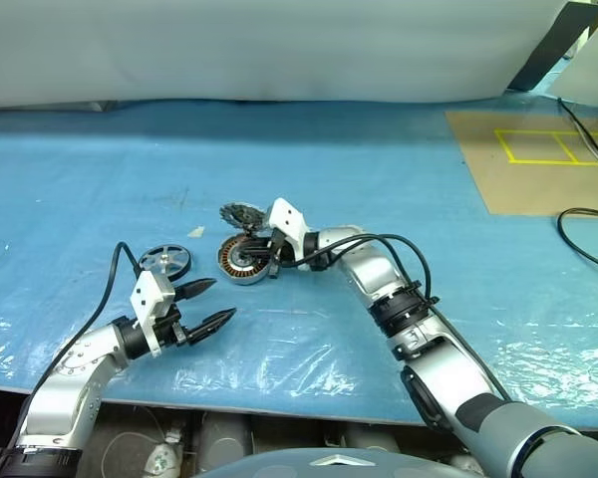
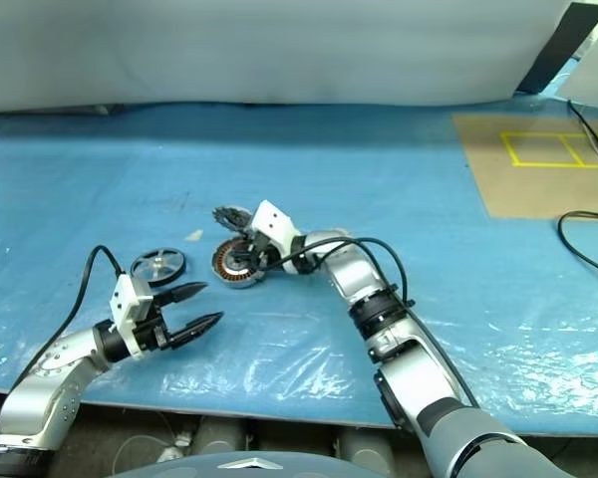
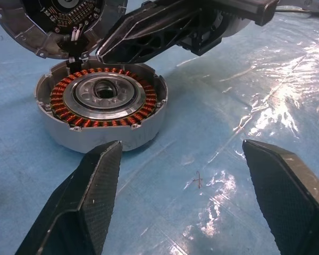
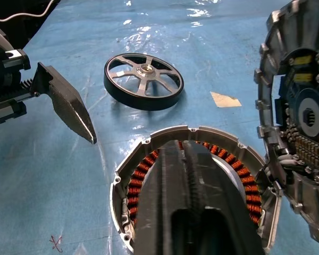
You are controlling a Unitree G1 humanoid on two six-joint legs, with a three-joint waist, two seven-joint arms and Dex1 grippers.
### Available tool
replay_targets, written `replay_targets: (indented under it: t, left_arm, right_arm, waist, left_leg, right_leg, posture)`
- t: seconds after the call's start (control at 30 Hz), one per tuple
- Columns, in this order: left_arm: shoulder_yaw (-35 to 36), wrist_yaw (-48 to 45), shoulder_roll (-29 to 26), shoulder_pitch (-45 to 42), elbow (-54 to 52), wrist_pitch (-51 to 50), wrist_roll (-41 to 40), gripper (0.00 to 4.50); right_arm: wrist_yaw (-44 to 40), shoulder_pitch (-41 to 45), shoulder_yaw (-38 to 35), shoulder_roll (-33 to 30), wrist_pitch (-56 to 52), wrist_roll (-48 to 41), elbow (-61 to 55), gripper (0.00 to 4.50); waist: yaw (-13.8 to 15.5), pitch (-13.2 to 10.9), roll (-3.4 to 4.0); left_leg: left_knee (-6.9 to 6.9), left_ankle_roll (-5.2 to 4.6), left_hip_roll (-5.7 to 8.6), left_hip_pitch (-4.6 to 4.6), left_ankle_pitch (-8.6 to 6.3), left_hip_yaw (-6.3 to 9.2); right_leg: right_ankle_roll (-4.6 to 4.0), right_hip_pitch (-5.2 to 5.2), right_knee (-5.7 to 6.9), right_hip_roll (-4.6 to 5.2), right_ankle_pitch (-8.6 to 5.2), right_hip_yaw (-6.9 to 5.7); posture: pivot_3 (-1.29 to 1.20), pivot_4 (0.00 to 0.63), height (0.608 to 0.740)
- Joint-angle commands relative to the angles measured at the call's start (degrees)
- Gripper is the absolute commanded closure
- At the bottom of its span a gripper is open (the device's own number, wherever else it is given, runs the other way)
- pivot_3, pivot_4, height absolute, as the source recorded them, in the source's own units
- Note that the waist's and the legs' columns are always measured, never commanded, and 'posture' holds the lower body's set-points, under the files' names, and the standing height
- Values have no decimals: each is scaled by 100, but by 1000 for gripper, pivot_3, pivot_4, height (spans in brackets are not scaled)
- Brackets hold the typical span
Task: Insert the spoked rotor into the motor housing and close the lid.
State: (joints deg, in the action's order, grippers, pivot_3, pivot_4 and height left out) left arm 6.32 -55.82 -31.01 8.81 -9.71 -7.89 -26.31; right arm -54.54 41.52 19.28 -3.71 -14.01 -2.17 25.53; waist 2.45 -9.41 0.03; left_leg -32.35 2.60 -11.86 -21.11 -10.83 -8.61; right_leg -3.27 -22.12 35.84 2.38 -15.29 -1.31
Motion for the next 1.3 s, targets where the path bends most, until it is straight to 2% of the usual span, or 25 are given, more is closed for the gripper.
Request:
replay_targets:
  t: [0.03, 0.47, 0.77, 1.0, 1.17, 1.27, 1.3]
  left_arm:
    - [49, -16, -25, 45, -141, 53, -58, 697]
    - [1, 48, 51, 68, -146, 88, -34, 697]
    - [-3, 48, 67, 87, -142, 98, -28, 697]
    - [-45, 58, 93, 34, -132, 79, -8, 697]
    - [-84, 50, 86, -46, -110, 49, -12, 697]
    - [-84, 49, 78, -63, -110, 38, -23, 697]
    - [-81, 48, 75, -63, -109, 39, -23, 697]
  right_arm:
    - [193, 52, -5, 115, 78, 28, 119, 4467]
    - [637, 312, -121, 525, 193, 52, 575, 4467]
    - [1002, 273, 471, 325, 773, 926, 1487, 4467]
    - [598, 305, 11, 449, 163, 299, 1088, 4467]
    - [190, 396, -839, 696, -769, -964, 193, 4467]
    - [32, 294, -737, 624, -869, -1015, -136, 4467]
    - [121, 262, -581, 578, -713, -794, -16, 4467]
  waist:
    - [-1, 0, 0]
    - [-5, 0, 1]
    - [-11, 1, 2]
    - [-5, 1, 2]
    - [7, 0, 2]
    - [5, 0, 1]
    - [4, 1, 1]
  left_leg:
    - [0, 0, 0, 1, 0, 0]
    - [1, 1, 0, 0, 0, 0]
    - [2, 1, 0, 13, 0, 0]
    - [-4, 0, 0, 27, -1, -1]
    - [-2, -1, -1, -2, 1, -1]
    - [3, -2, -1, -9, 1, -1]
    - [6, -1, -1, -7, 1, -1]
  right_leg:
    - [0, 0, 0, 0, 0, 0]
    - [-1, -2, 1, 0, 0, 0]
    - [-1, 7, 2, 2, -1, 0]
    - [-2, 22, 2, 9, -1, 2]
    - [-1, -3, 2, 6, 0, 1]
    - [23, -10, 3, 5, 15, -3]
    - [23, -10, 3, 5, 15, -4]
  posture:
    - [0, 150, 740]
    - [0, 150, 740]
    - [0, 150, 740]
    - [0, 150, 740]
    - [0, 150, 740]
    - [0, 150, 740]
    - [0, 150, 740]
